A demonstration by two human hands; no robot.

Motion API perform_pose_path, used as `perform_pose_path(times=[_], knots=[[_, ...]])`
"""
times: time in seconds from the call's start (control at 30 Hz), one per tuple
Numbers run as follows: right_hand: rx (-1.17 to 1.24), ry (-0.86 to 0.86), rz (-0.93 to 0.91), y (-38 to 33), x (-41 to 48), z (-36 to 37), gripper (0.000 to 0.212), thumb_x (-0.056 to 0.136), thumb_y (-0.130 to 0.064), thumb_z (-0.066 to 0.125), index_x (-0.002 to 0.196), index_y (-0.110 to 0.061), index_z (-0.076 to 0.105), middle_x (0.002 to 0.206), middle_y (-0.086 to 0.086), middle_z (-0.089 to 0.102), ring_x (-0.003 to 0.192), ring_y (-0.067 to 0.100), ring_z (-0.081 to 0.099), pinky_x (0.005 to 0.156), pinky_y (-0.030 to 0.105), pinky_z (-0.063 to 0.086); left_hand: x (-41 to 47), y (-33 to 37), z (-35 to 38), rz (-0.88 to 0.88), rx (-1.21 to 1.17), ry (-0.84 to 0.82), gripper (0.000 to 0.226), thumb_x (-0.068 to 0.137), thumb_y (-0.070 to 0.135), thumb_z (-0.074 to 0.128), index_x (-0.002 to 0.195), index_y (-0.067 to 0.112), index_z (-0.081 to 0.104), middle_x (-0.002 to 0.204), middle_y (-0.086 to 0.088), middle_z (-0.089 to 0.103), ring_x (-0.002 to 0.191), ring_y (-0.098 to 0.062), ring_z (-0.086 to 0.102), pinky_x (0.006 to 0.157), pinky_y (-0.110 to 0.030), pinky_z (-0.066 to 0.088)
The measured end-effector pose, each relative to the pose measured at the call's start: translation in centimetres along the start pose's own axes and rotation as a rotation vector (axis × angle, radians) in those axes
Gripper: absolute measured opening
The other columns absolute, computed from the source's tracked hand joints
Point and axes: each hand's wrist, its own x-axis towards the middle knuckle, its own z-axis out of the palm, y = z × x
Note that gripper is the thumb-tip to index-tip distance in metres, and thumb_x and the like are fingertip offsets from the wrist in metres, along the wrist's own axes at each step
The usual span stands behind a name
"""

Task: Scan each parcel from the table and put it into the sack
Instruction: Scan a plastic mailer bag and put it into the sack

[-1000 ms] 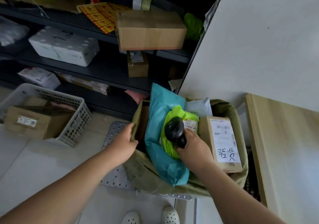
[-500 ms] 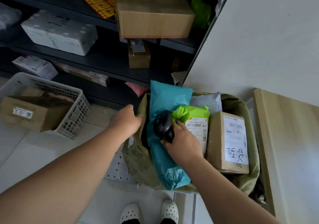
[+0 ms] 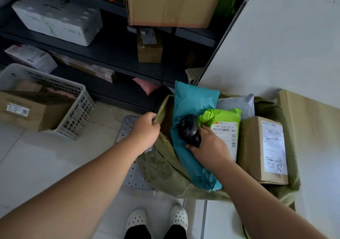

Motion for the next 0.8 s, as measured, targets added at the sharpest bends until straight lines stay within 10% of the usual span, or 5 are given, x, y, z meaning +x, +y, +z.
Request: perform_pose_path(times=[0.13, 0.3, 0.53, 0.8], knots=[[-0.025, -0.077, -0.011, -0.3, 1.0, 0.9, 0.068, 0.085, -0.044, 0.068, 0.144, -0.023, 0.042, 0.156, -0.001, 0.036, 0.128, 0.029, 0.051, 0.099, 0.036, 0.043, -0.7, 0.3, -0.5, 0.109, 0.006, 0.003, 0.042, 0.096, 0.011, 0.042, 0.137, 0.020, 0.046, 0.096, 0.000, 0.062, 0.066, -0.001, 0.059, 0.050, -0.010, 0.040], [-0.029, -0.141, -0.042, -1.5, 1.5, 1.5, 0.064, 0.087, -0.041, 0.068, 0.141, -0.017, 0.043, 0.149, 0.006, 0.041, 0.125, 0.032, 0.052, 0.098, 0.037, 0.044, -1.7, -0.2, -1.1, 0.167, 0.091, 0.029, 0.042, 0.097, 0.012, 0.042, 0.138, 0.023, 0.041, 0.106, -0.009, 0.058, 0.080, -0.018, 0.059, 0.063, -0.023, 0.041], [0.090, 0.128, -0.079, -1.3, -2.5, -3.5, 0.028, 0.082, -0.034, 0.069, 0.103, -0.021, 0.056, 0.105, 0.007, 0.068, 0.098, 0.034, 0.062, 0.069, 0.032, 0.037, -5.4, 1.3, 2.2, -0.257, 0.122, 0.116, 0.077, 0.077, 0.069, 0.054, 0.131, 0.016, 0.037, 0.108, 0.001, 0.056, 0.090, -0.023, 0.058, 0.069, -0.030, 0.042], [-0.130, -0.044, -0.078, 2.9, -4.9, -1.3, 0.077, 0.091, -0.039, 0.063, 0.155, -0.029, 0.022, 0.167, -0.003, 0.000, 0.151, 0.030, -0.010, 0.122, 0.046, 0.011, -6.9, 0.3, 4.8, -0.251, 0.280, 0.034, 0.045, 0.102, 0.037, 0.030, 0.103, 0.007, 0.062, 0.092, -0.011, 0.067, 0.085, -0.030, 0.064, 0.072, -0.038, 0.049]])
